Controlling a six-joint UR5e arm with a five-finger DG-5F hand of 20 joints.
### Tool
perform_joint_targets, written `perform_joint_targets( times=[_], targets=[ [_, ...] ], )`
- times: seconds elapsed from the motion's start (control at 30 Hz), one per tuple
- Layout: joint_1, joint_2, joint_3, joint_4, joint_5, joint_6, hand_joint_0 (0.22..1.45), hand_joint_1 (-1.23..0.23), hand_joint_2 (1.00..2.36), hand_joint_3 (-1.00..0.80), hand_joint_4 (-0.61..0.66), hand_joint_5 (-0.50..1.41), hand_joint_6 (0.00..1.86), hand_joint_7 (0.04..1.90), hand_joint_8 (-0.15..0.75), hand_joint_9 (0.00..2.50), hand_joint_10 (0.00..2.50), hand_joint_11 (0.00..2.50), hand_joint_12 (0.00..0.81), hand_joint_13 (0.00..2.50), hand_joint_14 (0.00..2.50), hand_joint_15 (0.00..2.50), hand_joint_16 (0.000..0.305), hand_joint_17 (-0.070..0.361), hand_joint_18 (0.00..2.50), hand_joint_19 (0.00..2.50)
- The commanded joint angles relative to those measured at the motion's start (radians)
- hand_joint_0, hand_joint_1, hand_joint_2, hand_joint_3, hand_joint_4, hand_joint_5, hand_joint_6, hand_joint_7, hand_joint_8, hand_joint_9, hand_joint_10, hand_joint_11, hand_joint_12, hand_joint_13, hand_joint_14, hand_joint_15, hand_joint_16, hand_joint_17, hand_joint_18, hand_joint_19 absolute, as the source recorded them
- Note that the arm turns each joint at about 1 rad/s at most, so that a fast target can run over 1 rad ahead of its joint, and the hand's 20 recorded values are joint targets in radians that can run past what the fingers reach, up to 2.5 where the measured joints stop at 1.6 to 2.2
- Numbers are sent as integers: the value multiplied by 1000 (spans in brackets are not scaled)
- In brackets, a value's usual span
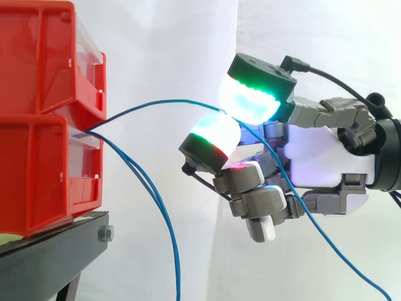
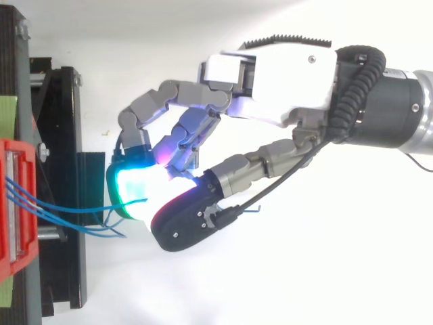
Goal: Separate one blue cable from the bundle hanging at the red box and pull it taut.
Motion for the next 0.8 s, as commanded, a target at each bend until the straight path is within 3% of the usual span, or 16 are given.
perform_joint_targets(
  times=[0.0, 0.33, 0.53, 0.77],
  targets=[
    [0, 0, 0, 0, 0, 0, 609, -711, 1024, -164, 43, -180, 831, 1174, 315, 867, 12, 1507, 404, 978, 17, 1407, 50, 112, 871, 879],
    [3, 0, 0, -6, 0, 3, 609, -721, 1024, -131, 11, -173, 830, 1189, 316, 884, 12, 1506, 400, 980, 16, 1413, 50, 112, 874, 869],
    [3, 0, 0, -6, 6, 8, 574, -654, 1005, -442, 109, -163, 767, 1166, 319, 887, 13, 1515, 407, 976, 16, 1428, 51, 115, 868, 876],
    [4, 0, 0, -3, 9, 8, 582, -641, 1005, -443, 123, -156, 746, 1189, 319, 888, 13, 1489, 401, 973, 17, 1421, 51, 114, 865, 878]
  ],
)
